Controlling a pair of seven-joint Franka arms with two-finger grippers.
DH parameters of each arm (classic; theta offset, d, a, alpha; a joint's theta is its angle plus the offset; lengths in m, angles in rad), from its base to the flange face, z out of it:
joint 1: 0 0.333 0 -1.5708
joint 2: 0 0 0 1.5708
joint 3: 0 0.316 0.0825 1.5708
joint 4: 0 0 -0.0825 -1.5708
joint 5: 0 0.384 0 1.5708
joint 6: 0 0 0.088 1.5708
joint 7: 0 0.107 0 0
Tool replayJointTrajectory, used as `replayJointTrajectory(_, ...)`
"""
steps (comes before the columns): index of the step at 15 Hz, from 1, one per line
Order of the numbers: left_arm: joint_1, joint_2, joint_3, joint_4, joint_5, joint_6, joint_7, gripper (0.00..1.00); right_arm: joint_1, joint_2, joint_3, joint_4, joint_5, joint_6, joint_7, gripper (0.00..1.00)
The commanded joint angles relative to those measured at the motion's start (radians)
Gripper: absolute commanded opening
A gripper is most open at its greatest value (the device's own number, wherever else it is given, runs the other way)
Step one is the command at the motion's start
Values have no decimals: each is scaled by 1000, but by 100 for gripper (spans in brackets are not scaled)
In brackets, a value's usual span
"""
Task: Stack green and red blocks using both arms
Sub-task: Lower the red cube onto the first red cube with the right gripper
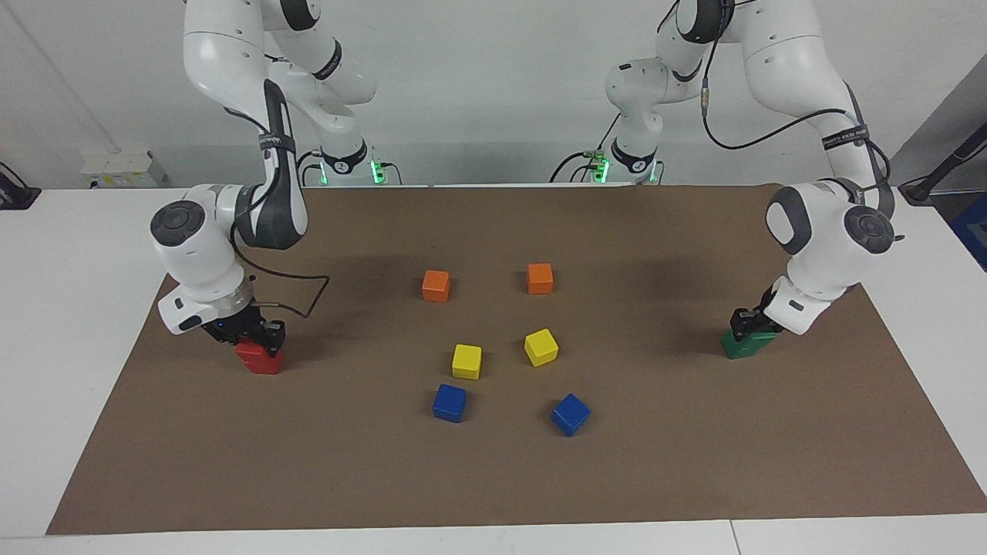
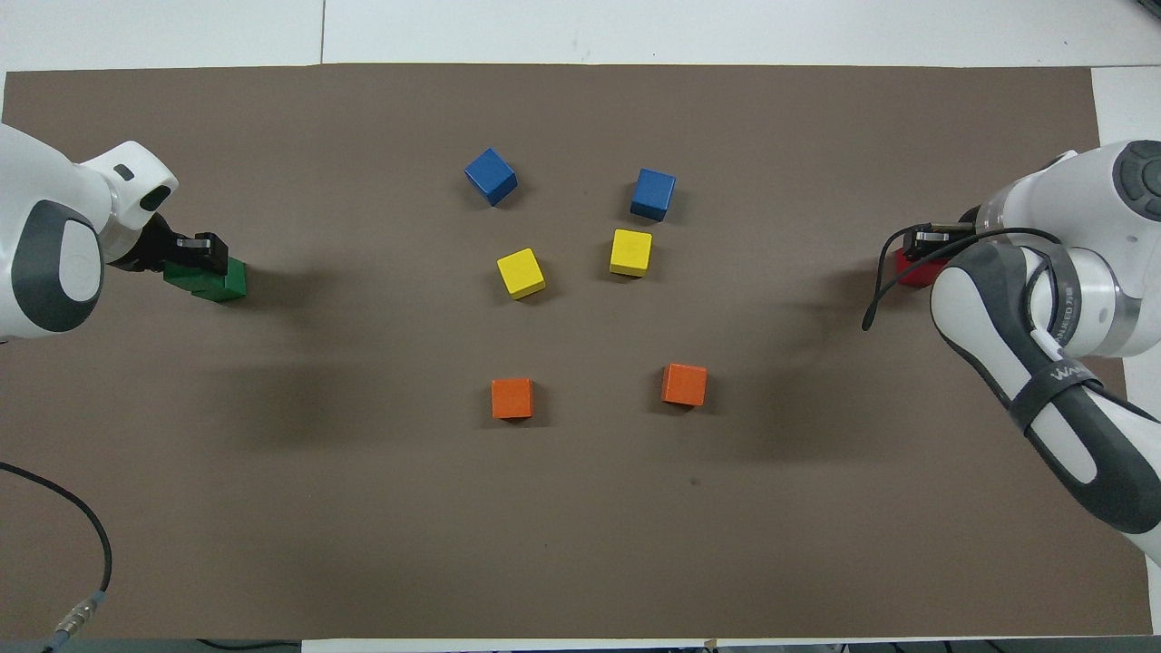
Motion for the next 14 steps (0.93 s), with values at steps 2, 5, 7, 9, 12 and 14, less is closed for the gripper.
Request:
replayJointTrajectory(2, 8, -18, 2, -68, -14, 50, 26, 74, -20, -19, 14, -40, 44, 27, -36, 100)
replayJointTrajectory(5, 10, -22, 3, -70, -14, 38, 26, 100, -20, -19, 14, -34, 44, 26, -39, 100)
replayJointTrajectory(7, 11, -54, 3, -65, -12, -2, 26, 100, -17, -20, 14, -28, 44, 17, -36, 100)
replayJointTrajectory(9, 14, -103, 6, -53, -9, -59, 24, 100, -5, -42, 14, 1, 35, -32, -30, 100)
replayJointTrajectory(12, 16, -177, 9, 9, -9, -221, 23, 100, 23, -107, 14, 107, 29, -279, -30, 100)
replayJointTrajectory(14, 16, -221, 9, 54, -9, -344, 17, 100, 40, -153, 14, 164, 27, -393, -30, 100)
